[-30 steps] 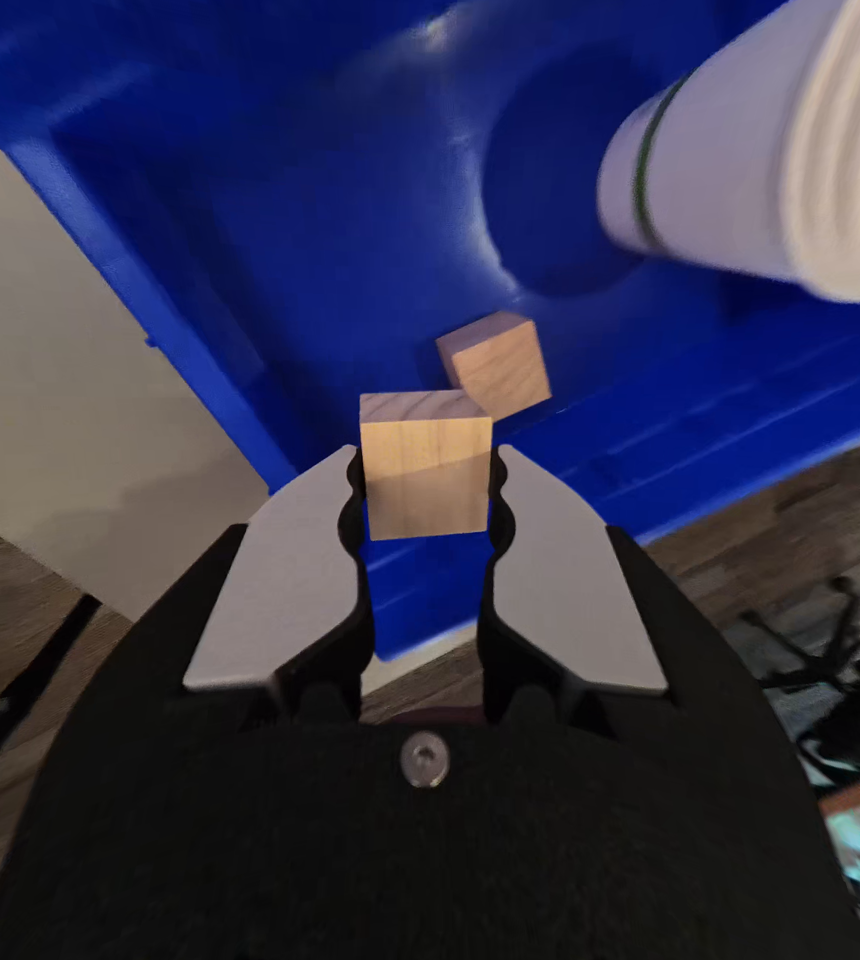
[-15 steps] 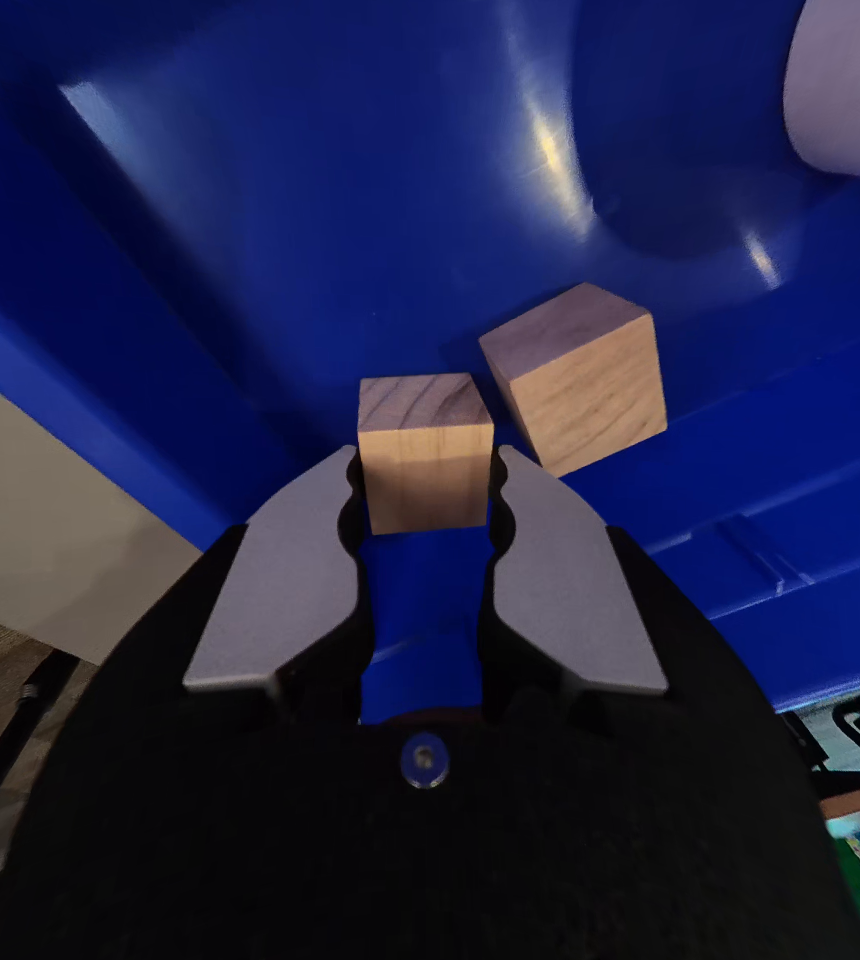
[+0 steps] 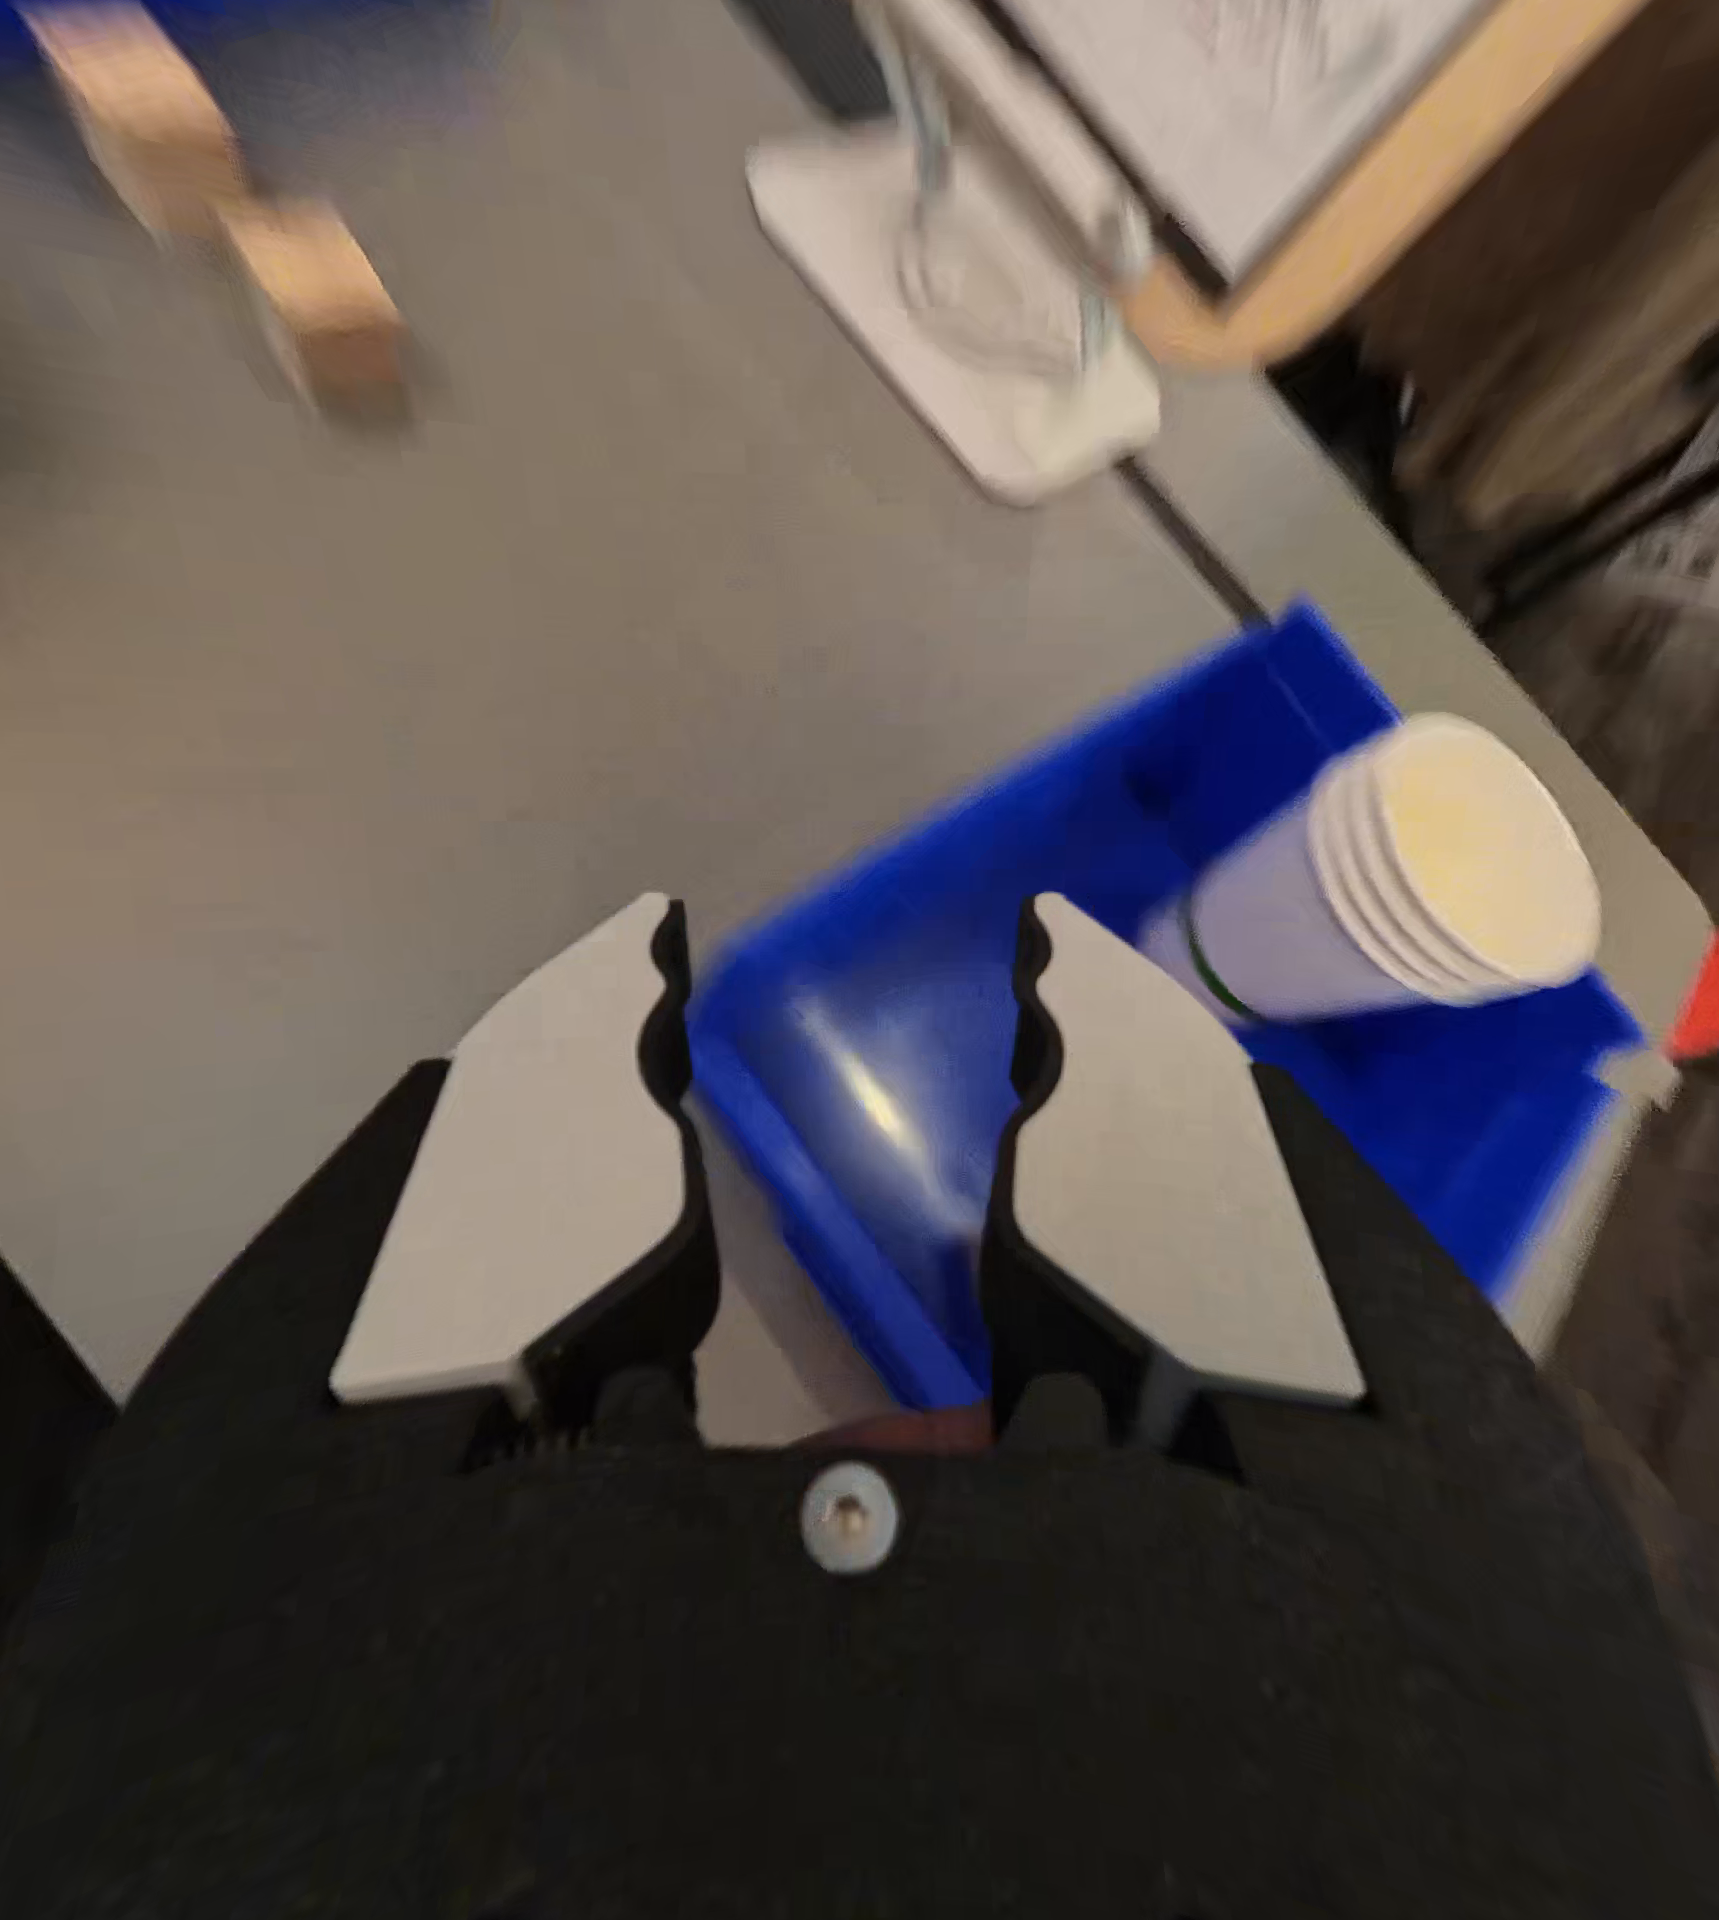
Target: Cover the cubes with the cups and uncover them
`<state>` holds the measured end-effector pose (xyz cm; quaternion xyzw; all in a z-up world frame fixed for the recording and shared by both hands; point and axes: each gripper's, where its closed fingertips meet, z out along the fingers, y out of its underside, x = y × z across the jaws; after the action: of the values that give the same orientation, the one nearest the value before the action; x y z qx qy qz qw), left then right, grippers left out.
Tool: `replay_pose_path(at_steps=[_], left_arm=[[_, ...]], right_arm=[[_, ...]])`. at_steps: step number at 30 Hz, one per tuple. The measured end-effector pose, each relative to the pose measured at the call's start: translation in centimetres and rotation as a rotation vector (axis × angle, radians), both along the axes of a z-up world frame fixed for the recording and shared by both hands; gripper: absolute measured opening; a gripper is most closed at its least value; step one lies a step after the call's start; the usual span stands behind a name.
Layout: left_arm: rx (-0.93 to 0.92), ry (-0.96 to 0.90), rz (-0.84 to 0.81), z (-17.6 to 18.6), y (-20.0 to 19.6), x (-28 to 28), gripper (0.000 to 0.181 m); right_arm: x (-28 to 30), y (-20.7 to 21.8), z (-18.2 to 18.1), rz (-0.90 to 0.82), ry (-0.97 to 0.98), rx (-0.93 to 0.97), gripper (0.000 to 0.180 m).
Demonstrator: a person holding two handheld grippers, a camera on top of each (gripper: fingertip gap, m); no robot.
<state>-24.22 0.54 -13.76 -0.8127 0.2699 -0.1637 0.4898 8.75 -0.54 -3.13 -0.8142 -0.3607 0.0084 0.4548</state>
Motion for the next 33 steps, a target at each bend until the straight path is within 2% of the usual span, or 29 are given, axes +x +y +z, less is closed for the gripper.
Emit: replay_pose_path(at_steps=[1, 5, 8, 10, 12, 14, 18, 22, 24, 25, 28, 33], left_arm=[[0.004, -0.005, 0.009, 0.2, 0.0, -0.3, 0.054], [0.007, -0.014, 0.033, 0.3, -0.2, -1.0, 0.054], [0.003, -0.014, 0.049, 0.0, -0.3, -1.0, 0.056], [-0.009, -0.024, 0.053, -0.2, -0.2, -0.4, 0.057], [-0.008, -0.013, 0.077, -0.2, 0.7, 0.5, 0.057], [-0.022, 0.038, 0.114, -0.8, 2.3, 1.5, 0.057], [-0.043, 0.103, 0.195, -1.8, 6.7, 3.4, 0.057], [-0.136, 0.151, 0.240, -3.6, 9.7, 4.7, 0.060], [-0.206, 0.168, 0.232, -4.8, 10.2, 5.1, 0.055], [-0.219, 0.163, 0.210, -4.9, 10.2, 5.4, 0.046], [-0.230, 0.180, 0.023, -4.7, 8.9, 7.5, 0.046], [-0.135, 0.259, -0.535, -4.1, 2.9, 12.1, 0.046]], right_arm=[[-2.4, -0.8, 0.1, 0.001, 0.091, 0.058, 0.061], [-11.3, -4.7, -3.7, -0.010, 0.471, 0.146, 0.067], [-14.0, -6.4, -7.4, -0.068, 0.486, 0.199, 0.063], [-15.1, -7.3, -8.9, -0.048, 0.434, 0.184, 0.062], [-14.9, -7.6, -8.5, -0.056, 0.397, 0.236, 0.061], [-14.8, -8.0, -7.9, -0.064, 0.449, 0.253, 0.059], [-14.4, -8.3, -8.1, -0.066, 0.462, 0.240, 0.058], [-14.0, -8.5, -7.6, -0.061, 0.513, 0.225, 0.056], [-13.8, -8.6, -7.8, -0.068, 0.520, 0.212, 0.057], [-13.7, -8.6, -7.9, -0.067, 0.517, 0.209, 0.056], [-12.9, -8.4, -7.8, -0.080, 0.494, 0.219, 0.055], [-11.3, -8.0, -7.3, -0.095, 0.529, 0.208, 0.054]])
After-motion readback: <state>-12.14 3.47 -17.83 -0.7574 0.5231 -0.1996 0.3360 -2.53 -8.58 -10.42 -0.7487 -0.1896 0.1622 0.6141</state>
